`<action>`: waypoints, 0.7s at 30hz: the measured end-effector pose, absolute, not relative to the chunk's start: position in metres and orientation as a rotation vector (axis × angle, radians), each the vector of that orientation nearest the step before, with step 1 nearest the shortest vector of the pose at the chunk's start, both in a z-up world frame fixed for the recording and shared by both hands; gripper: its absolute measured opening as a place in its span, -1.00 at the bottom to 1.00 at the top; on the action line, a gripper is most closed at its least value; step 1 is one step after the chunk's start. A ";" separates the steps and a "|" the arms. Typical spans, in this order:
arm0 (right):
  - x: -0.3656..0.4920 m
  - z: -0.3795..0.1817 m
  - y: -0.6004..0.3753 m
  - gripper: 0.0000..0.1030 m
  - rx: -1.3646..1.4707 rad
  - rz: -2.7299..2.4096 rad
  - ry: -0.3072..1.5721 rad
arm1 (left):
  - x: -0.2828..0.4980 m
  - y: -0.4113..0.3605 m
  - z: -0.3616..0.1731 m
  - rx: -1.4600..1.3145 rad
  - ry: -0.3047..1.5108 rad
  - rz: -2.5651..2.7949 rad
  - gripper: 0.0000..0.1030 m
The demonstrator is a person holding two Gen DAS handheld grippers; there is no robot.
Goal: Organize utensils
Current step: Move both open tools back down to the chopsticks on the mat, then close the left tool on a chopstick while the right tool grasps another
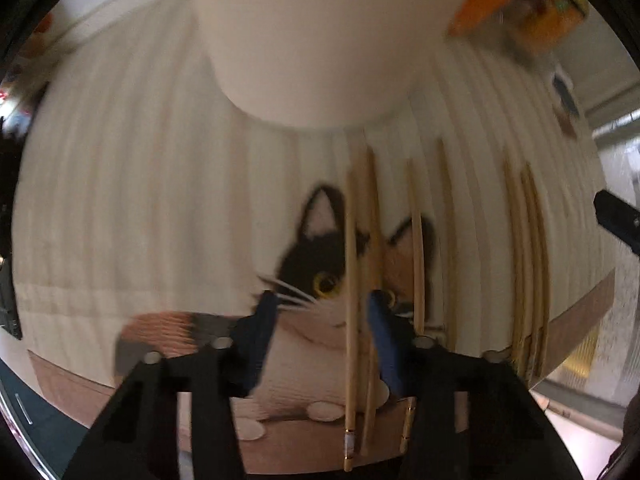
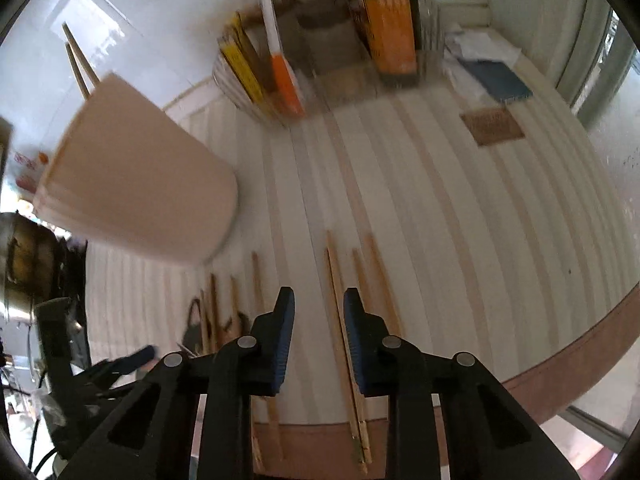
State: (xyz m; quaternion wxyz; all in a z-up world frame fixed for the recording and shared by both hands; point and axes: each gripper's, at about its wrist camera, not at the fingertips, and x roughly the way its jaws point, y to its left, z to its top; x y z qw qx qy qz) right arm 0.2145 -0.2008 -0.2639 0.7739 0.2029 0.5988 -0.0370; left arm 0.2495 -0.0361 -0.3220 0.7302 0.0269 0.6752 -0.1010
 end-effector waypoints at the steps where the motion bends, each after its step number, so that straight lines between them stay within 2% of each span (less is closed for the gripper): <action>1: 0.213 -0.267 -0.199 -0.51 0.431 -0.074 1.307 | 0.249 -0.040 -0.326 0.064 1.493 -0.230 -0.31; 3: 0.213 -0.269 -0.198 -0.51 0.426 -0.067 1.315 | 0.249 -0.046 -0.330 0.084 1.495 -0.238 -0.42; 5: 0.212 -0.274 -0.194 -0.51 0.415 -0.050 1.339 | 0.249 -0.052 -0.333 0.101 1.494 -0.242 -0.67; 6: 0.213 -0.277 -0.192 -0.51 0.410 -0.041 1.354 | 0.249 -0.054 -0.334 0.104 1.492 -0.241 -0.86; 7: 0.213 -0.281 -0.190 -0.51 0.406 -0.033 1.370 | 0.249 -0.056 -0.334 0.108 1.483 -0.232 -0.91; 21: 0.215 -0.327 -0.155 -0.51 0.390 0.094 1.533 | 0.248 -0.014 -0.338 -0.069 1.496 -0.110 -0.92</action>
